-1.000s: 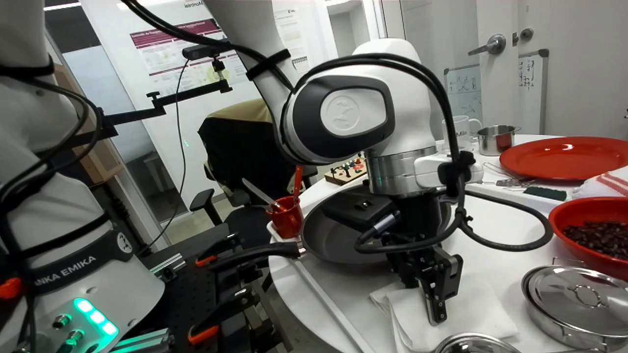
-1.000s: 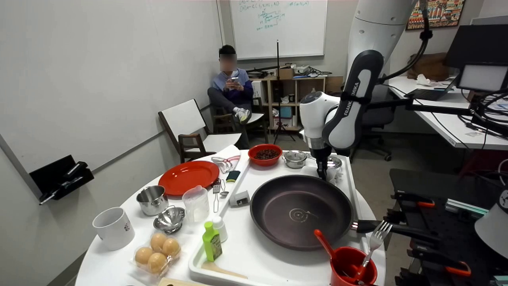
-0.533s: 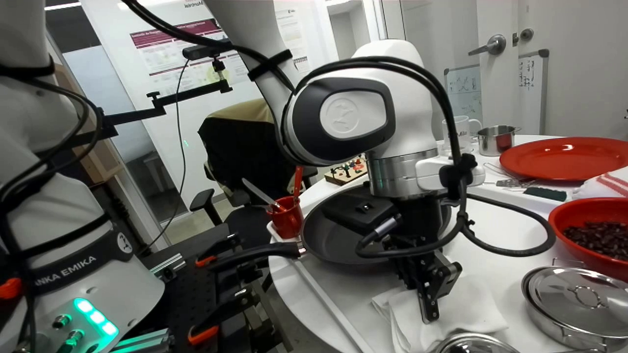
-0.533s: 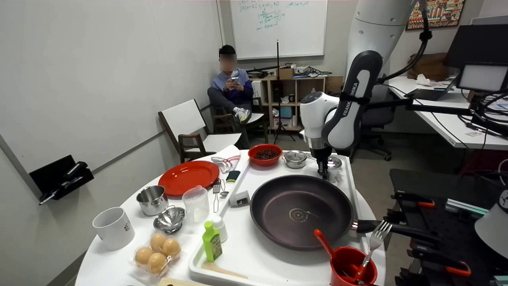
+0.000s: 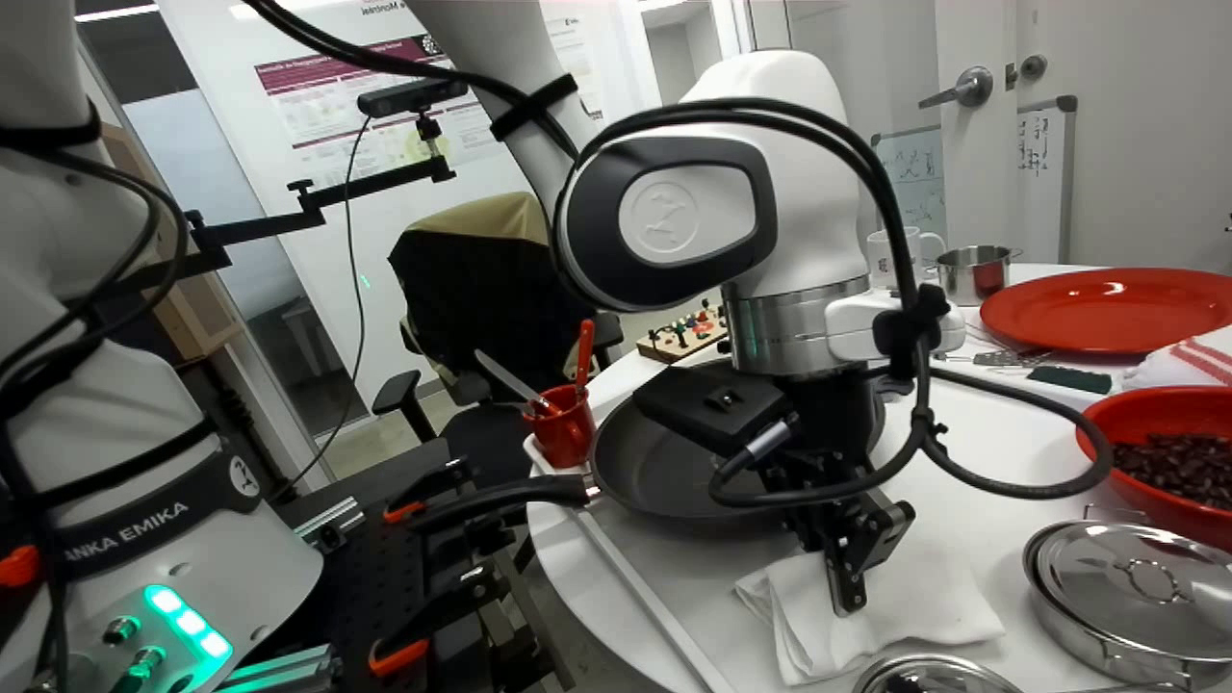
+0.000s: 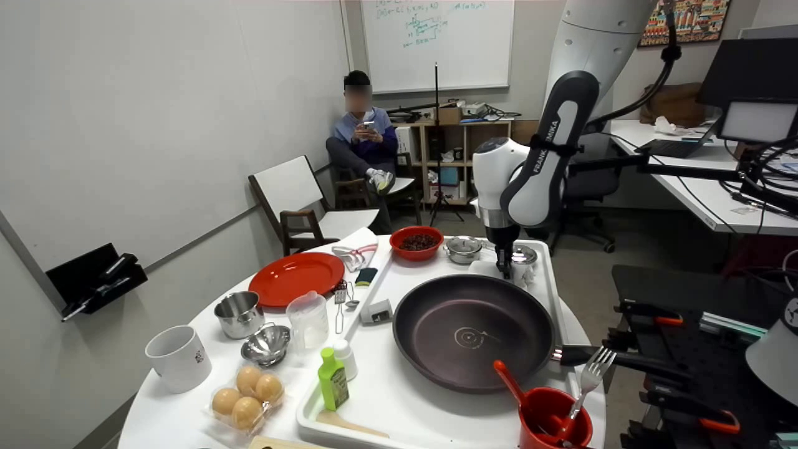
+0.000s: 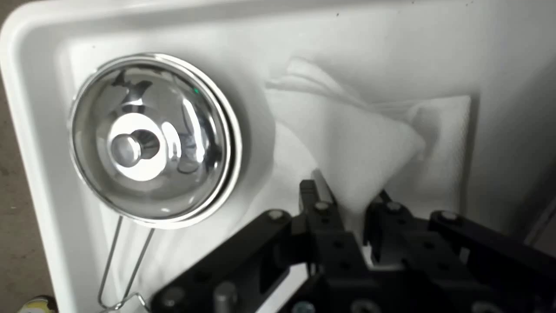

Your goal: Use the white towel to wipe the black pan

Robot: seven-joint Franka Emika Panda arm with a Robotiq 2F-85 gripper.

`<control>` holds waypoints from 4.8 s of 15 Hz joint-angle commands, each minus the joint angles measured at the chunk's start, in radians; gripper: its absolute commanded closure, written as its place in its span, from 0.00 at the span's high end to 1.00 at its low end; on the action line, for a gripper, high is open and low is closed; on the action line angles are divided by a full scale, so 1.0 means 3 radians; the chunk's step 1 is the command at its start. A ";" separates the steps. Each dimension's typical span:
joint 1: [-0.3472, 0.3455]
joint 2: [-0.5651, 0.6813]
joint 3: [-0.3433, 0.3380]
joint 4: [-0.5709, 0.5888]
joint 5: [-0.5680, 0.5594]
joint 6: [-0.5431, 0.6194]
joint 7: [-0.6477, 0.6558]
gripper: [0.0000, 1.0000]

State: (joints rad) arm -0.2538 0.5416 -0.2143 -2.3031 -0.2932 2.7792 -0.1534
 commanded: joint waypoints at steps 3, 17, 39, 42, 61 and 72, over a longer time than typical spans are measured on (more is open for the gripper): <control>-0.0239 -0.0372 0.0276 -0.0163 0.0295 -0.0011 -0.0451 0.09; -0.0320 -0.1294 0.0671 -0.0511 0.1056 -0.0027 -0.1175 0.09; 0.0374 -0.0393 0.0105 -0.0428 0.0051 -0.0100 -0.0249 0.09; 0.0339 -0.0508 0.0154 -0.0498 0.0103 -0.0064 -0.0301 0.16; 0.0800 -0.0452 0.0180 -0.0846 -0.0285 0.0158 -0.0220 0.09; 0.1193 -0.0348 0.0218 -0.0760 -0.0369 0.0326 -0.0029 0.09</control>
State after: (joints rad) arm 0.0631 0.4052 -0.1376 -2.5514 -0.3656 2.8468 -0.2195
